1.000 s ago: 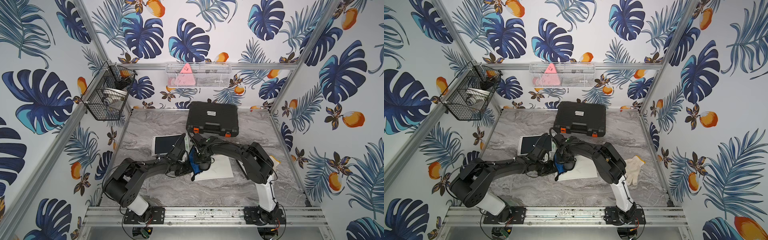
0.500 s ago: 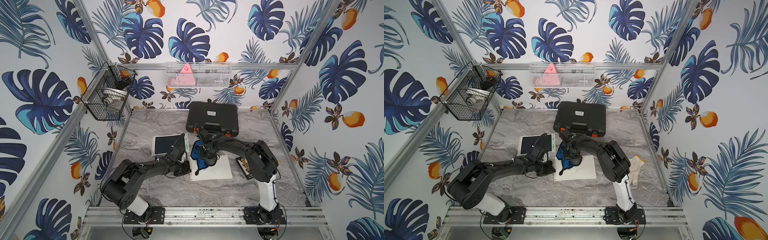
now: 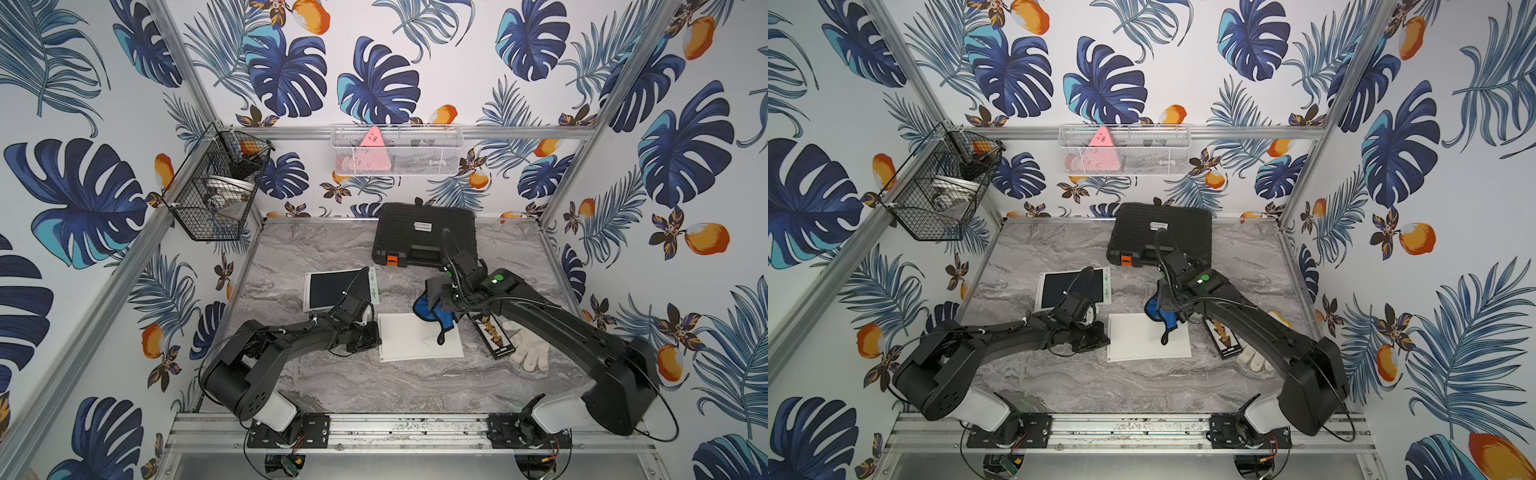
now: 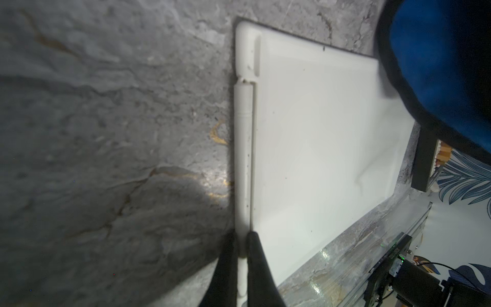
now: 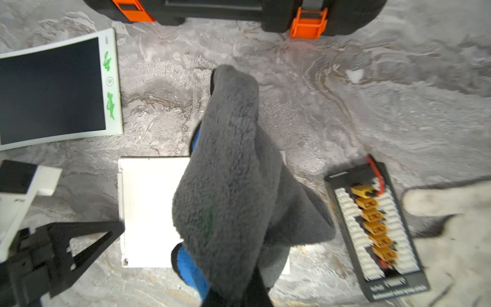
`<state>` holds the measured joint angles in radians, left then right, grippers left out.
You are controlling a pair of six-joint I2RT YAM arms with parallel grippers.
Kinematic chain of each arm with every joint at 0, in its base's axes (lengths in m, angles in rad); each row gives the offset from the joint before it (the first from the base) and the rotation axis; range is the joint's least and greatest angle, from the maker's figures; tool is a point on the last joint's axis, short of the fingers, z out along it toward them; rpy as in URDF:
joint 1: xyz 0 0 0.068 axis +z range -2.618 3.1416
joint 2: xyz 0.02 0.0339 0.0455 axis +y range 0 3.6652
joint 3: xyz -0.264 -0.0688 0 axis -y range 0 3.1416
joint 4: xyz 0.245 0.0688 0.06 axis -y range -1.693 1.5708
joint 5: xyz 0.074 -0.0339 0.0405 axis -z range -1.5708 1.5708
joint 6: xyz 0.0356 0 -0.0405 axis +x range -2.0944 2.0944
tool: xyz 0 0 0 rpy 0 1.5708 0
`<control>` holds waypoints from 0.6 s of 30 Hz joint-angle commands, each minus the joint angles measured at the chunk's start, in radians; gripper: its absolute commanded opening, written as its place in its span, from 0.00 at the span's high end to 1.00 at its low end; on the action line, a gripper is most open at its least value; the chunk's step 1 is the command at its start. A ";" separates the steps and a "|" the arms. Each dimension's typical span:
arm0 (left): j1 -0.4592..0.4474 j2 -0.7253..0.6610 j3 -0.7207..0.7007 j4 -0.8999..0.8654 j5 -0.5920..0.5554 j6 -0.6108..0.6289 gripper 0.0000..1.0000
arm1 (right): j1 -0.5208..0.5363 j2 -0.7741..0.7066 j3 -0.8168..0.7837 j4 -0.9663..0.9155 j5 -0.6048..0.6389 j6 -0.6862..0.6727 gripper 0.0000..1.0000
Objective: Wipe the drawing tablet
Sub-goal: Wipe the dirt from the drawing tablet.
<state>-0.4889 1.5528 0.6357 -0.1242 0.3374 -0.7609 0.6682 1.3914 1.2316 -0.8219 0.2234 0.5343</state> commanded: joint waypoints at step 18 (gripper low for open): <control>0.010 0.026 -0.021 -0.353 -0.236 0.017 0.93 | -0.102 0.306 -0.048 0.136 -0.046 -0.061 0.83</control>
<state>-0.4854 1.5555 0.6418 -0.1318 0.3435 -0.7574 0.5720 1.6848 1.2018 -0.7013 0.1680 0.4637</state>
